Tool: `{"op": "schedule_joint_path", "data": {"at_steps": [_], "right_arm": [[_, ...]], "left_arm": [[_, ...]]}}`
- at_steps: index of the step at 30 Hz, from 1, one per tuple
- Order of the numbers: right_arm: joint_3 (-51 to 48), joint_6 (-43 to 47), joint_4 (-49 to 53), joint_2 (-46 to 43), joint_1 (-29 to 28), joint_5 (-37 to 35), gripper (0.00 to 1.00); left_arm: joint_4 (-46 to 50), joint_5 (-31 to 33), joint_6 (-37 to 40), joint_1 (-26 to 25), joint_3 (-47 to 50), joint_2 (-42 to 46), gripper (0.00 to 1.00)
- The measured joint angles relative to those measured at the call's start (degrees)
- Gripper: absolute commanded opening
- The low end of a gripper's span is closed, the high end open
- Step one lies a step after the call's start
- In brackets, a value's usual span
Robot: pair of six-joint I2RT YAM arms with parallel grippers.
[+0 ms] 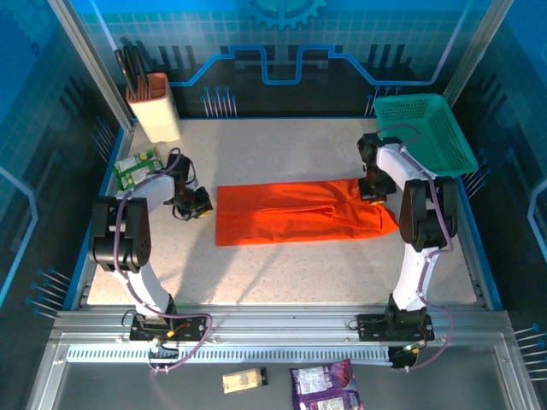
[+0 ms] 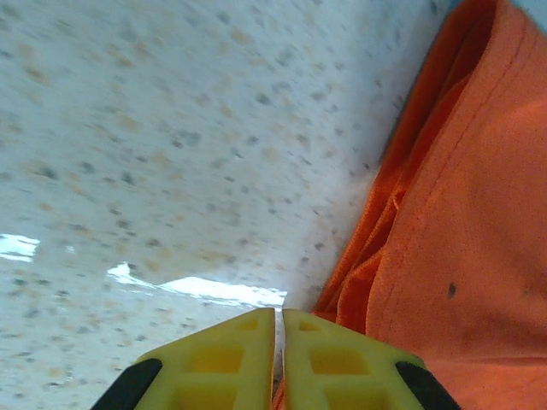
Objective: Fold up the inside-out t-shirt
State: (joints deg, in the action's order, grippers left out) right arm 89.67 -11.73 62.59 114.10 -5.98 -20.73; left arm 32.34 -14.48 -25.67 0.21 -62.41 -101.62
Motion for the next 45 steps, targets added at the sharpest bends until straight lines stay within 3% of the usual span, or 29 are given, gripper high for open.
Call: {"op": "schedule_joint_path", "data": {"at_steps": [8,22,33,45], "right_arm": [[4.5,-0.8,3.7,-1.8,-4.5,-0.6,0.0],[9.8,-6.6,4.9,-2.9,-20.4,14.3,0.0],[26.9,-9.5,5.6,9.0,-31.4,21.6,0.0],[42.5,-11.3,7.6,20.1,-37.2,28.9,0.0]], "left_arm": [[-2.5,-2.3,-2.1,-4.3,0.4,-3.8,0.03],[-4.5,-4.1,-2.9,-3.9,1.5,-3.9,0.02],[-5.7,-4.9,-2.9,-3.6,2.5,-3.6,0.01],[-7.1,-5.1,-2.9,-3.6,3.4,-3.1,0.01]]}}
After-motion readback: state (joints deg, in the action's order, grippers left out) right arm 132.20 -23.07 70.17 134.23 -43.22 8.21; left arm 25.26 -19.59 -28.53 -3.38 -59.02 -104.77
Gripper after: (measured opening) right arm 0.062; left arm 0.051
